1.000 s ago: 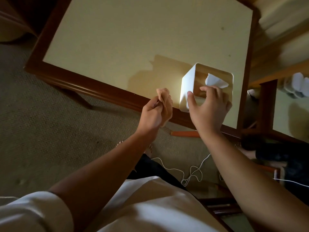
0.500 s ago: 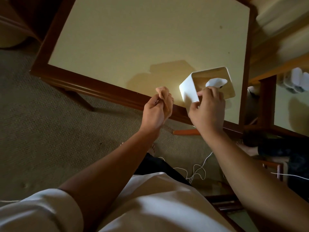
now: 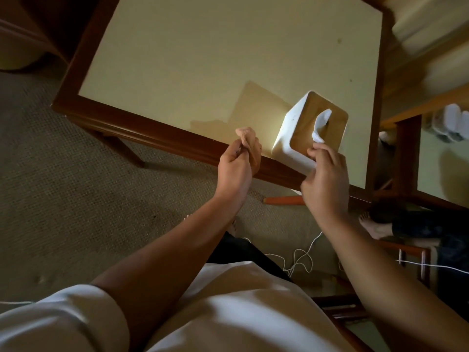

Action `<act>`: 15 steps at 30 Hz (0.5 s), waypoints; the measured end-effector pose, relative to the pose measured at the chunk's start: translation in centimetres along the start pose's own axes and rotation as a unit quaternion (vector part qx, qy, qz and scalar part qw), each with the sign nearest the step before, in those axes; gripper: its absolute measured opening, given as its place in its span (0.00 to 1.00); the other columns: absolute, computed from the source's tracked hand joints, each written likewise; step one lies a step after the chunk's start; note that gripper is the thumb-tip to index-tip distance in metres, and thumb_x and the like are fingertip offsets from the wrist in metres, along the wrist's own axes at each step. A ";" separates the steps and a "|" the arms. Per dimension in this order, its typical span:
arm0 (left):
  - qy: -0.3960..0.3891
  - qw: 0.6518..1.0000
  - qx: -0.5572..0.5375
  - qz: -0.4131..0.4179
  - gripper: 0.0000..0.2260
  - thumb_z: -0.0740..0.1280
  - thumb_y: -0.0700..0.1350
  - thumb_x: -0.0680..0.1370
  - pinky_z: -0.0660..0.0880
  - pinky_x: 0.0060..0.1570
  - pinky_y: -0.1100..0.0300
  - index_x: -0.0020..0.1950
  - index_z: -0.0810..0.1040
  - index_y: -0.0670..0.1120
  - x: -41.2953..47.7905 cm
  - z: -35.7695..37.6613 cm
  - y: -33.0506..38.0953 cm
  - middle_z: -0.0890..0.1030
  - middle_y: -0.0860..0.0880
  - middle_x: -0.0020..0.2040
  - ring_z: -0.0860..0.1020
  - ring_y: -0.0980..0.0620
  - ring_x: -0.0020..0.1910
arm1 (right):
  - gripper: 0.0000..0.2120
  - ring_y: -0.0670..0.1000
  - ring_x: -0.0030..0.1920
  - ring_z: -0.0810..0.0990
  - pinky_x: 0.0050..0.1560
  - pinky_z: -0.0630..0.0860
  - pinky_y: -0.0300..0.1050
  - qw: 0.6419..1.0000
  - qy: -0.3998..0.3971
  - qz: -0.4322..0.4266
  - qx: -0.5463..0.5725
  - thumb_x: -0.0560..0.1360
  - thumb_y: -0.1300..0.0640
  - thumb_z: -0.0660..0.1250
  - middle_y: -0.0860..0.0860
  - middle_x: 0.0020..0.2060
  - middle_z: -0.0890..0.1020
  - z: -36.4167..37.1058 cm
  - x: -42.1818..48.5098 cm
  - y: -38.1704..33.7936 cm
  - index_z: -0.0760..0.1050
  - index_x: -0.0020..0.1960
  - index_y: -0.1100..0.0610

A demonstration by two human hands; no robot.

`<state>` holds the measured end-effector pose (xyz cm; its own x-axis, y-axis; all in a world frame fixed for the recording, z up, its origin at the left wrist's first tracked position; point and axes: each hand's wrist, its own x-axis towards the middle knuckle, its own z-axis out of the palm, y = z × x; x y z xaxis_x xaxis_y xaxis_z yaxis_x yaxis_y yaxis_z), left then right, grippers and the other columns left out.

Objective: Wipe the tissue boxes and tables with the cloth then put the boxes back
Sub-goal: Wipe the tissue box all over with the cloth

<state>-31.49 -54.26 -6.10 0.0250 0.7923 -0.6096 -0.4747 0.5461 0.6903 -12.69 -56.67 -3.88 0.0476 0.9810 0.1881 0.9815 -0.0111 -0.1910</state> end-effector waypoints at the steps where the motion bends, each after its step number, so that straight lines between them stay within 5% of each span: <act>1: 0.000 1.000 -0.005 0.001 0.15 0.54 0.32 0.85 0.80 0.62 0.53 0.58 0.81 0.35 0.1 0.0 0.0 0.84 0.41 0.52 0.83 0.50 0.52 | 0.19 0.58 0.63 0.77 0.59 0.80 0.59 1.000 0.008 -0.004 0.000 0.73 0.73 0.68 0.55 0.64 0.79 -0.1 -0.1 -0.1 0.78 0.62 0.62; 8: -0.011 1.000 -0.012 -0.002 0.15 0.54 0.34 0.85 0.76 0.56 0.51 0.56 0.81 0.38 0.5 0.5 -0.3 0.82 0.44 0.48 0.80 0.48 0.50 | 0.30 0.62 0.79 0.63 0.77 0.65 0.61 0.996 -0.074 -0.036 -0.042 0.79 0.59 0.69 0.58 0.79 0.66 1.1 -0.9 -1.9 0.66 0.78 0.65; 12: -0.018 1.000 -0.002 0.001 0.17 0.55 0.37 0.83 0.75 0.54 0.50 0.49 0.83 0.47 1.0 0.4 -0.4 0.82 0.44 0.47 0.79 0.47 0.48 | 0.26 0.60 0.80 0.63 0.73 0.71 0.64 0.997 -0.068 -0.037 0.016 0.77 0.65 0.70 0.58 0.78 0.68 0.9 -1.4 -0.7 0.70 0.74 0.65; 15: -0.020 1.000 -0.002 0.004 0.16 0.54 0.35 0.85 0.75 0.56 0.52 0.55 0.82 0.43 1.2 0.3 -0.9 0.81 0.44 0.50 0.79 0.48 0.51 | 0.28 0.60 0.80 0.62 0.72 0.72 0.64 0.997 -0.061 -0.042 0.020 0.77 0.65 0.71 0.59 0.78 0.67 0.6 -1.6 -0.3 0.69 0.74 0.65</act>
<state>-30.78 -53.74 -7.35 0.0574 0.8068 -0.5881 -0.4792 0.5390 0.6927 -13.22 -58.12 -4.73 -0.0600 0.9945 0.0863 0.9730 0.0775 -0.2173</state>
